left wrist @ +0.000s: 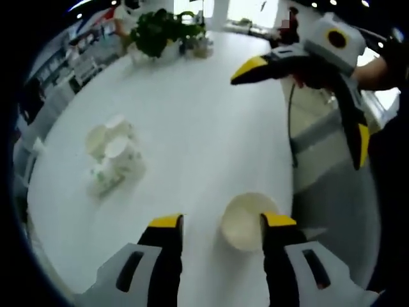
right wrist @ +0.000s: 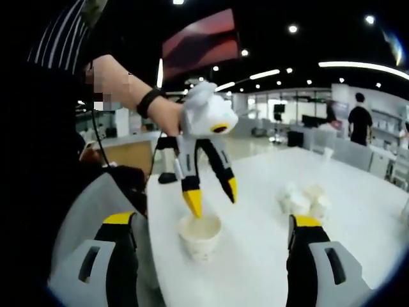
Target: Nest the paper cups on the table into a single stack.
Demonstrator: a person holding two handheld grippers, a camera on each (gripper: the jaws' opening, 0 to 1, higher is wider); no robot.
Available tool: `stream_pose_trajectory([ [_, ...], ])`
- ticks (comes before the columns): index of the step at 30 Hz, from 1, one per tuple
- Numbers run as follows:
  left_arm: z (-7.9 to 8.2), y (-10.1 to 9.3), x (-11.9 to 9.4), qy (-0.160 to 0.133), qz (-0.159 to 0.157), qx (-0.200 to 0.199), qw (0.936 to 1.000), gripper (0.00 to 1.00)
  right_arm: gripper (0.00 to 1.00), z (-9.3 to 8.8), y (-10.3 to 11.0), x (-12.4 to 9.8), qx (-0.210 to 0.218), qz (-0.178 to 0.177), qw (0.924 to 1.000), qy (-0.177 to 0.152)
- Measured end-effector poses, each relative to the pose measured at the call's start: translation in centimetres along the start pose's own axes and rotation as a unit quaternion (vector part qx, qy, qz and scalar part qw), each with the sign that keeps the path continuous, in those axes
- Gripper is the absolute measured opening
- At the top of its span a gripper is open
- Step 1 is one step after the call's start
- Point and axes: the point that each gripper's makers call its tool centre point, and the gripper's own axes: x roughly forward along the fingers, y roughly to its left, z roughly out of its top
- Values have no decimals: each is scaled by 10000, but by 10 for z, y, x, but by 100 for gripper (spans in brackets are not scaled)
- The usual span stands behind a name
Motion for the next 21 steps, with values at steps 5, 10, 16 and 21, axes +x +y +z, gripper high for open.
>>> stream_pose_trajectory([
  [5,6,3,-5,-431,133,-90,9989,69,95,-1,-4,0,56,-101,9999,36],
  [10,4,11,-10,-725,351,-290,9963,89,96,2,-7,1,112,-173,9998,16],
  [16,4,5,-16,-1007,320,-176,9942,95,96,5,-10,2,145,-233,9996,54],
  [21,6,1,-20,-1265,290,-174,9914,99,96,4,-12,5,134,-299,9994,136],
])
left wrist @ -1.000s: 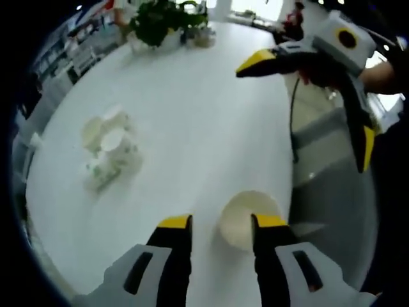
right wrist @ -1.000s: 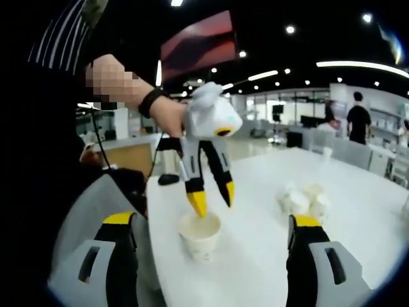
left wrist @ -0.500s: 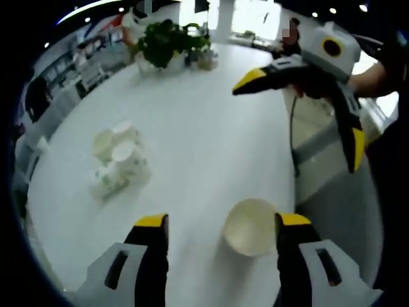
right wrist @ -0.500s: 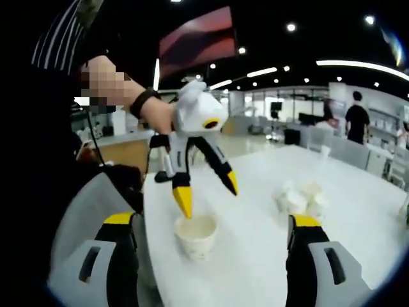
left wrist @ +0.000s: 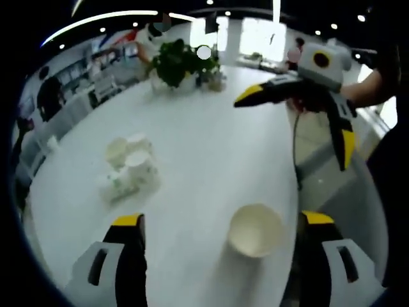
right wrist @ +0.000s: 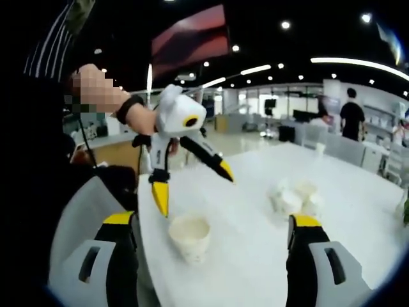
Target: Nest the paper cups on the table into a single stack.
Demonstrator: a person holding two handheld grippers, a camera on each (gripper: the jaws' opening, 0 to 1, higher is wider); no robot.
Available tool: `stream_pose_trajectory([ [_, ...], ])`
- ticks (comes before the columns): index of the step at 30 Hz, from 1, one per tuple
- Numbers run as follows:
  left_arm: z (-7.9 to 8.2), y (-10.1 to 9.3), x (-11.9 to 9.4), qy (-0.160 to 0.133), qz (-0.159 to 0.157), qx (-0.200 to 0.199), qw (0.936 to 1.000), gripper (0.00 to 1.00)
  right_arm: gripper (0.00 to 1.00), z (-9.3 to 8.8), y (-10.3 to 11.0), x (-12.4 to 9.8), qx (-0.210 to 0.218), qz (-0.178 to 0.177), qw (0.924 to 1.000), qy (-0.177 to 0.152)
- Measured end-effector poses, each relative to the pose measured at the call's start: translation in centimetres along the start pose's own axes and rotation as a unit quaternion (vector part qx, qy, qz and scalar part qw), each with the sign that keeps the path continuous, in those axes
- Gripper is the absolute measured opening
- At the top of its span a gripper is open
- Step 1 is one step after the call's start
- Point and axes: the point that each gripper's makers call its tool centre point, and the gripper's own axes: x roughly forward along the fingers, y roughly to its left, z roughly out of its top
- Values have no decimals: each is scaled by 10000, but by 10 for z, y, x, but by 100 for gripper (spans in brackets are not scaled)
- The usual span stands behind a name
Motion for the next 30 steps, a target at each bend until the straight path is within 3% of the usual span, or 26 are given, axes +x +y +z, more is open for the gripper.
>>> stream_pose_trajectory([
  [4,0,1,-4,-181,-22,-43,9998,99,96,2,-3,2,12,-80,10000,31],
  [5,3,2,-5,-339,0,-29,9994,99,97,3,-4,3,-6,-102,9999,26],
  [9,1,7,-11,-399,60,-196,9990,99,97,4,-9,5,-31,-190,9998,74],
  [20,4,10,-25,-724,128,-173,9971,99,97,6,-14,12,-21,-308,9994,122],
  [24,16,8,-31,-1193,117,-19,9928,99,97,9,-16,12,-69,-365,9993,97],
  [27,26,6,-42,-1670,139,100,9858,99,97,10,-20,9,-86,-429,9990,99],
  [28,25,6,-44,-1696,136,107,9854,99,97,11,-21,8,-88,-444,9989,80],
  [30,32,4,-52,-2043,136,314,9783,99,97,14,-25,6,-109,-527,9985,64],
])
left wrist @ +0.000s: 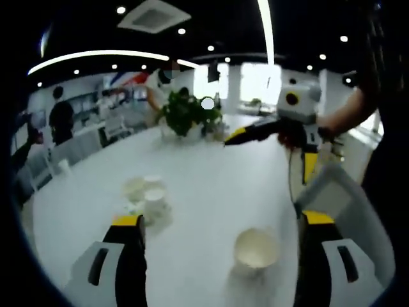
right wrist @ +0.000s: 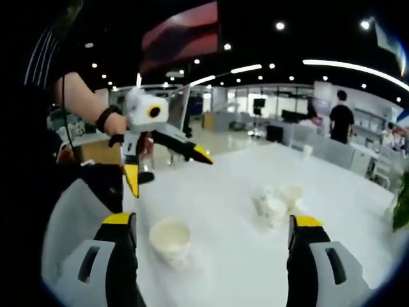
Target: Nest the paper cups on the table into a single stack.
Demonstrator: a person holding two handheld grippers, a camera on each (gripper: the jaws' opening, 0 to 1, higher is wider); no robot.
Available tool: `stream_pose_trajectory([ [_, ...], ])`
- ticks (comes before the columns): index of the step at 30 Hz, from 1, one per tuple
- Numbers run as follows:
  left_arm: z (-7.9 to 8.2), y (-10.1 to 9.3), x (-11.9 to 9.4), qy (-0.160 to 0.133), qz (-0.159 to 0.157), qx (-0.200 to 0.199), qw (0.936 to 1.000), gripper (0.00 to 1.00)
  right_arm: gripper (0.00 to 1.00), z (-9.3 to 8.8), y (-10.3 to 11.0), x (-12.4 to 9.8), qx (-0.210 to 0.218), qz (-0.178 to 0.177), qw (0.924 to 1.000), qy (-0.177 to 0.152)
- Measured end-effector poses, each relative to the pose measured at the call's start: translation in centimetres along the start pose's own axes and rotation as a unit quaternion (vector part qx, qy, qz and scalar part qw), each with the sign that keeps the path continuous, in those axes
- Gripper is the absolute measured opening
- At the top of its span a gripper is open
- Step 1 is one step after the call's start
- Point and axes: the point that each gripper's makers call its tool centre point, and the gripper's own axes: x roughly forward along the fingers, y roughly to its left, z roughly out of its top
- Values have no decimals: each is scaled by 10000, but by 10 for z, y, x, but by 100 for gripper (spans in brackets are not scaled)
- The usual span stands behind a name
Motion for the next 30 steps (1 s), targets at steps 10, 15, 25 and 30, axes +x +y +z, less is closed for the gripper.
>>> stream_pose_trajectory([
  [10,7,-6,-9,-271,-87,294,9992,100,98,2,-19,-3,216,-257,9994,-66],
  [15,4,-8,-8,-208,-112,222,9995,100,98,4,-27,-2,256,-392,9989,-95],
  [25,2,-7,-7,-173,-111,203,9996,100,96,-1,-66,16,628,-854,9942,-185],
  [30,2,-7,-6,-184,-131,183,9996,99,93,-10,-87,32,812,-1012,9915,-94],
])
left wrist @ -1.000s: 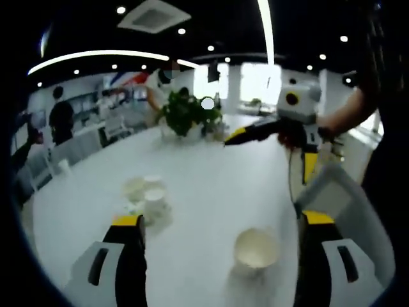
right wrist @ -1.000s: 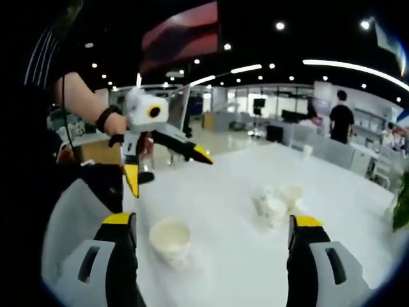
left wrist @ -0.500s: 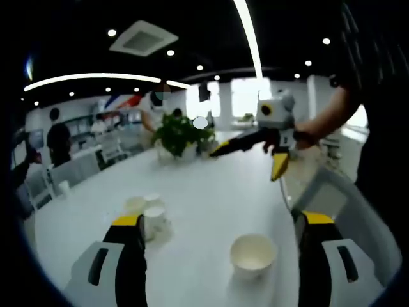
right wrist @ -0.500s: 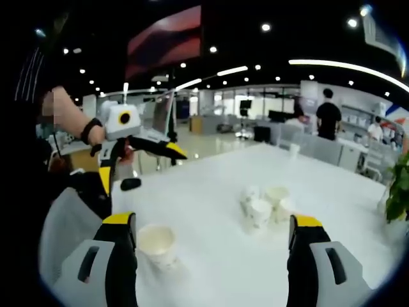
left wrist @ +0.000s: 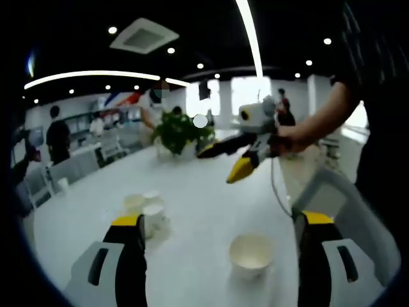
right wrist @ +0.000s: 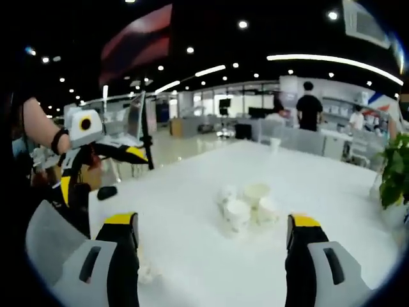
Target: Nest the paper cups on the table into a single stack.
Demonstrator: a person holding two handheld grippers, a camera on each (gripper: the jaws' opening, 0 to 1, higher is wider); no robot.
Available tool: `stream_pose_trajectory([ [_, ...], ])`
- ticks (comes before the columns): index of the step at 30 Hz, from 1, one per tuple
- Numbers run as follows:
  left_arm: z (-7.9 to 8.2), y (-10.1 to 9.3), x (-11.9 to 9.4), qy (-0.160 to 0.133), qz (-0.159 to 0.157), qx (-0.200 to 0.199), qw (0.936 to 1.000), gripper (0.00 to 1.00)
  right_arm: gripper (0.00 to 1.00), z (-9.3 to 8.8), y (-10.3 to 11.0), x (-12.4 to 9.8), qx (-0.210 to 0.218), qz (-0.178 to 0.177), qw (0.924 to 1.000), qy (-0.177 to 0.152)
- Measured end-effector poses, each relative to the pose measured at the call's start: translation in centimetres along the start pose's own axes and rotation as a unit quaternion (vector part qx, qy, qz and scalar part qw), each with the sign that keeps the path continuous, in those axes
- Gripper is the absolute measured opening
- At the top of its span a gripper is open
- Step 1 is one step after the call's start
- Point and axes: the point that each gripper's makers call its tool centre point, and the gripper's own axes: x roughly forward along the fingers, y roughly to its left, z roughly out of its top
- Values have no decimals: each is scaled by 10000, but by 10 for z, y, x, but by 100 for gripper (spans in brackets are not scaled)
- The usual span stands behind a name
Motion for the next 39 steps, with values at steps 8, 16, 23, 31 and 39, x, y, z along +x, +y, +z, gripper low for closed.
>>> stream_pose_trajectory([
  [8,1,2,4,-6,-37,31,10000,99,90,-4,-21,26,96,-201,9997,25],
  [16,0,0,5,6,-95,6,10000,99,86,-17,-26,56,-4,-162,9995,269],
  [23,-2,1,5,0,-79,0,10000,99,83,-25,-23,80,-42,-52,9992,401],
  [31,-6,0,5,62,-71,-53,9999,99,80,-35,-24,101,-78,19,9981,618],
  [39,-9,3,4,65,-38,-97,9999,99,76,-45,-29,111,-86,22,9972,745],
])
